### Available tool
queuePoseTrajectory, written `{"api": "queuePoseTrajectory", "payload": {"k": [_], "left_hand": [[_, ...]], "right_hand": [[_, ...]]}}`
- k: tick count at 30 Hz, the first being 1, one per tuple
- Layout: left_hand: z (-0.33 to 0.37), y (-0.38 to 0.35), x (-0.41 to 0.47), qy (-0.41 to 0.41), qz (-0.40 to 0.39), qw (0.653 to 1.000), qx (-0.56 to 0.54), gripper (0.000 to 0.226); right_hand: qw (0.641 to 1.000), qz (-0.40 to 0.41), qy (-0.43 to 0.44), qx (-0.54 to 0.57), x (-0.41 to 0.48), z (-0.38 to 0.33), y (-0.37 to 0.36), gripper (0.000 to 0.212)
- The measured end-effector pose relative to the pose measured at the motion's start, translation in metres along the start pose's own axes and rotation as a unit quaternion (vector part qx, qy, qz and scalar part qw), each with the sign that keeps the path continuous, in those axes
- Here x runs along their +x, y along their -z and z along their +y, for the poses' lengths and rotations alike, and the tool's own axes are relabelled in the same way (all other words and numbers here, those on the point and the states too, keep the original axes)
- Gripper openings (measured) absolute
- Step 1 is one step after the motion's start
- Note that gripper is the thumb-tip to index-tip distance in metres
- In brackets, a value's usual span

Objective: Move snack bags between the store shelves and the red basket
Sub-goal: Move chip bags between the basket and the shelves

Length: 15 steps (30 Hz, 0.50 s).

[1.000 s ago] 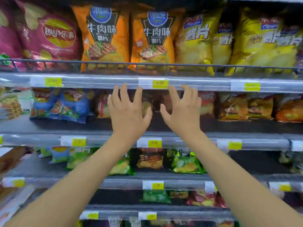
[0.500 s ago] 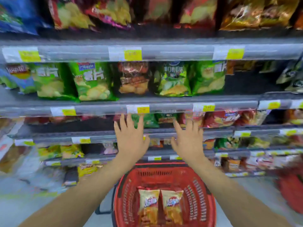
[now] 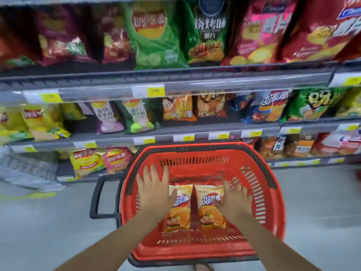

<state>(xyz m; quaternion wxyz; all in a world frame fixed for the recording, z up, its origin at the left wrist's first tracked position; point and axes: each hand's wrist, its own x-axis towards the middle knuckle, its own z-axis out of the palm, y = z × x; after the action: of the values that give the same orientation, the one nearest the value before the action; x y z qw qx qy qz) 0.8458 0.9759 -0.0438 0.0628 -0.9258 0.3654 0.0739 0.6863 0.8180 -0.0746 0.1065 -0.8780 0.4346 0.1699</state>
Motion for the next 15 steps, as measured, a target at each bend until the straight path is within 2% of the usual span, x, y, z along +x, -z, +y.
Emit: {"api": "queuePoseTrajectory", "payload": {"k": [8,15], "left_hand": [[0.029,-0.190,0.056,-0.021,-0.106,0.994,0.024,0.090],[0.034,-0.289,0.105,-0.078,-0.140,0.986,0.044,0.110]], "right_hand": [[0.995,-0.100,0.006,-0.026,0.112,0.009,-0.163,0.103],[0.994,-0.105,-0.031,-0.001,0.173,0.011,-0.240,0.120]]}}
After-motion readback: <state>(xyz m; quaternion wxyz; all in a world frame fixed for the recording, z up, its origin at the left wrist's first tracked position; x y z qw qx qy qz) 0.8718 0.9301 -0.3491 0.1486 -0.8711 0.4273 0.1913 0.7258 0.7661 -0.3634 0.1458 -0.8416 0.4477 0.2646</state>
